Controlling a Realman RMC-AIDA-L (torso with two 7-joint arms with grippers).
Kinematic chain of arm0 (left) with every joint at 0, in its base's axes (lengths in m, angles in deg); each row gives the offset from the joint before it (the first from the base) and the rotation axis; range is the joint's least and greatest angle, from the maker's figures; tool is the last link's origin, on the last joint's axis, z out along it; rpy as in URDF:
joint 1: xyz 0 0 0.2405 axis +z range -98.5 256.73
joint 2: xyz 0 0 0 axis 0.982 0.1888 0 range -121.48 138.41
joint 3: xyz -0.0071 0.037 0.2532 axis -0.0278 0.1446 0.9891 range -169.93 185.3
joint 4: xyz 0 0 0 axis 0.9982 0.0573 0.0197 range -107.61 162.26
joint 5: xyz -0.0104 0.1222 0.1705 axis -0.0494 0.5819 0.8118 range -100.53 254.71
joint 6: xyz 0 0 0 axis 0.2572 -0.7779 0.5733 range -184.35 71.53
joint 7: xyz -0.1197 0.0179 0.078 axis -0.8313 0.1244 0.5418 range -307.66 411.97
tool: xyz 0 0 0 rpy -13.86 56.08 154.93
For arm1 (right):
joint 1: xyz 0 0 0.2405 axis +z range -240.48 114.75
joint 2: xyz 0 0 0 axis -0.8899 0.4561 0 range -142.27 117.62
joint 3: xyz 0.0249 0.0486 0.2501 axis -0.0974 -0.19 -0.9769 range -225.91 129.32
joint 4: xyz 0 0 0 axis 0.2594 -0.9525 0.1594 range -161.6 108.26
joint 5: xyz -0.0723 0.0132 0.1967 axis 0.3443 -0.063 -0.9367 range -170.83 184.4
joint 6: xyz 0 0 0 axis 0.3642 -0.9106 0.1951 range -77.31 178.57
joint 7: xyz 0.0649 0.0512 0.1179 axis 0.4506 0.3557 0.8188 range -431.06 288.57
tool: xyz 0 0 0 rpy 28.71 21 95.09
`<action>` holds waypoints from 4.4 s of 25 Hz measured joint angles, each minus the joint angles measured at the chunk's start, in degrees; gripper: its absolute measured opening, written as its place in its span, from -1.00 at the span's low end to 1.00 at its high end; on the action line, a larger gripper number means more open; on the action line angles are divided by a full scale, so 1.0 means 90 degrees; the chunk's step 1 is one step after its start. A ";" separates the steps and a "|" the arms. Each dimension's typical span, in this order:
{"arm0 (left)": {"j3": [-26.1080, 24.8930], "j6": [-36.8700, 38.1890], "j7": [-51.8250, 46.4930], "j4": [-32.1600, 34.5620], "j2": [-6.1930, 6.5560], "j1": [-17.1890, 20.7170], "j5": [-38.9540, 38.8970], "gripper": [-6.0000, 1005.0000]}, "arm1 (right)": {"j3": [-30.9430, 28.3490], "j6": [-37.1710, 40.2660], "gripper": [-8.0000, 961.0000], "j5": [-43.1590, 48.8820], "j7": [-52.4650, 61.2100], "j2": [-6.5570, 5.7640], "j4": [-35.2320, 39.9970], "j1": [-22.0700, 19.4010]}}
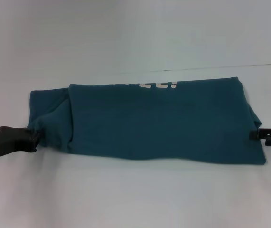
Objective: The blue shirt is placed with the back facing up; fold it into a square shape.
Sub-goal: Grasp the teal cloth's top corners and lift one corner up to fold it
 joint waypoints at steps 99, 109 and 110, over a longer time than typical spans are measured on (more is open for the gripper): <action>-0.0370 0.0664 -0.0078 0.0584 -0.0005 0.0259 0.0317 -0.73 | -0.0429 0.0091 -0.70 -0.0735 -0.0355 0.0069 0.0566 -0.0323; -0.0483 0.0324 -0.0479 0.0745 -0.0004 0.0157 -0.0205 -0.01 | -0.0447 0.0225 0.02 -0.0835 -0.0345 0.0014 0.0735 -0.0202; -0.0483 0.0270 -0.0535 0.0731 -0.0005 0.0138 -0.0242 0.05 | -0.0434 0.0226 0.12 -0.0835 -0.0347 0.0012 0.0736 -0.0191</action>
